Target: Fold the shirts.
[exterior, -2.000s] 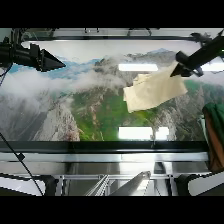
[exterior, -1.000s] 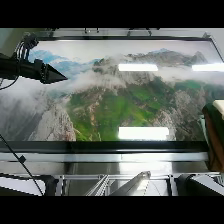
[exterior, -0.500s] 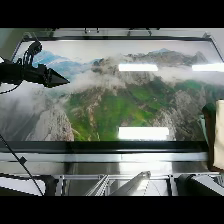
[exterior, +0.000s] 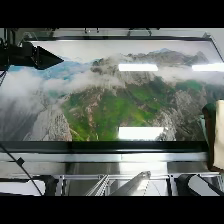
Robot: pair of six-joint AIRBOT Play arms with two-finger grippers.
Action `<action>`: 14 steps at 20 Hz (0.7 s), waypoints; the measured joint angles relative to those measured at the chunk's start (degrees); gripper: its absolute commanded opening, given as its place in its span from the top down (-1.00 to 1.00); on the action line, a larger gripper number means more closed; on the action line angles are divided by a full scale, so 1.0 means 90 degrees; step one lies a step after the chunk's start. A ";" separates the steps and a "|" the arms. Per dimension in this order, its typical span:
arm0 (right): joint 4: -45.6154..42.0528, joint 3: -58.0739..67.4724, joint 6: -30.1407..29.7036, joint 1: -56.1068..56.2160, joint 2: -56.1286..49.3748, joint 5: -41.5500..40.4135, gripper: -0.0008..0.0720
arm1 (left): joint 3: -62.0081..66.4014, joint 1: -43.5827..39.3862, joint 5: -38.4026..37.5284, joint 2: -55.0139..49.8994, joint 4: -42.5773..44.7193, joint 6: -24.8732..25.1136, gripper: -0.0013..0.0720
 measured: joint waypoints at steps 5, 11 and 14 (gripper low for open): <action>-0.0172 -0.1331 -0.0673 0.3123 0.0204 -0.0996 0.93 | -0.2883 0.0049 0.0381 0.1734 0.0726 0.0131 0.94; -0.0053 -0.2871 -0.1231 0.4677 0.0284 -0.1984 0.92 | -0.5746 0.0384 0.1018 0.3441 0.1268 0.0444 0.93; 0.0214 -0.3048 -0.1404 0.4835 0.0284 -0.2103 0.92 | -0.6147 0.0607 0.1117 0.3849 0.1321 0.0505 0.93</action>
